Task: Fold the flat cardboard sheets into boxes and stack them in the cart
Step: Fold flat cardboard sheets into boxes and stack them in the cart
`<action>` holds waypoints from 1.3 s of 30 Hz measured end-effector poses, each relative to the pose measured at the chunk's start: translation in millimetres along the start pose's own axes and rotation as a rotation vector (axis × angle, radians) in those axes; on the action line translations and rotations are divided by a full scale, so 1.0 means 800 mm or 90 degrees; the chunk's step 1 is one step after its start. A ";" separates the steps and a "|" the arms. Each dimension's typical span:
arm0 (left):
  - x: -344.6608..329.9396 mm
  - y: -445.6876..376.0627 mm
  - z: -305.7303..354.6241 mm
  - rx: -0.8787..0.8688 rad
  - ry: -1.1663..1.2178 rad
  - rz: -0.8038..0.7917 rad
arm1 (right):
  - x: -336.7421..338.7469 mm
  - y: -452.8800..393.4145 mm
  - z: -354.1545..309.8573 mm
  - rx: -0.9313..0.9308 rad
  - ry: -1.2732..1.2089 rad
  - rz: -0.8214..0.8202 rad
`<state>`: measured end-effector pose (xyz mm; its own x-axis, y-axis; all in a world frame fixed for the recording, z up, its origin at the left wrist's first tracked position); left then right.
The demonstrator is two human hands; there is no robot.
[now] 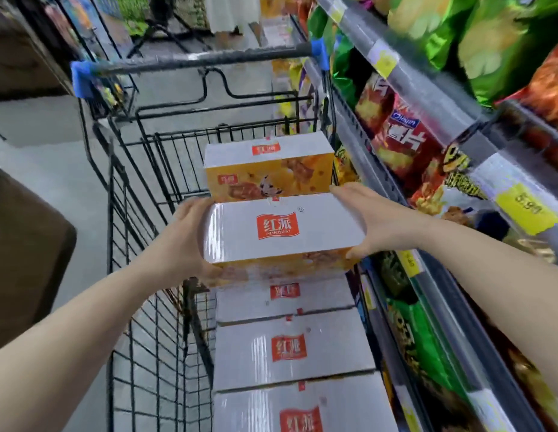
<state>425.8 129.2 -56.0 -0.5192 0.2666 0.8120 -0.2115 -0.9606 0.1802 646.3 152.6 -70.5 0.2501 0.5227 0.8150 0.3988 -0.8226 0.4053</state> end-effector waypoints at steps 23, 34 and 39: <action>0.004 -0.104 -0.015 0.076 -0.292 0.047 | 0.036 -0.092 0.008 -0.012 0.168 0.155; -0.013 -0.090 -0.011 0.043 -0.328 0.017 | 0.017 -0.081 0.018 -0.037 0.034 0.195; -0.003 -0.059 0.011 -0.003 -0.251 0.080 | 0.033 -0.033 0.002 -0.042 -0.073 0.246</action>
<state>443.9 173.7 -61.6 -0.1853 0.0955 0.9780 -0.1706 -0.9833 0.0637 644.0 188.8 -60.4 0.4683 0.1905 0.8628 0.1999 -0.9740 0.1066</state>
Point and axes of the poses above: each hand's wrist, its own y-axis away from the middle knuckle, its own x-axis out of the back of the hand, z = x × y, the point moved 10 cm from there along -y, towards the middle knuckle, and after that the axes turned 3 degrees about -x, right-handed, at the moved point
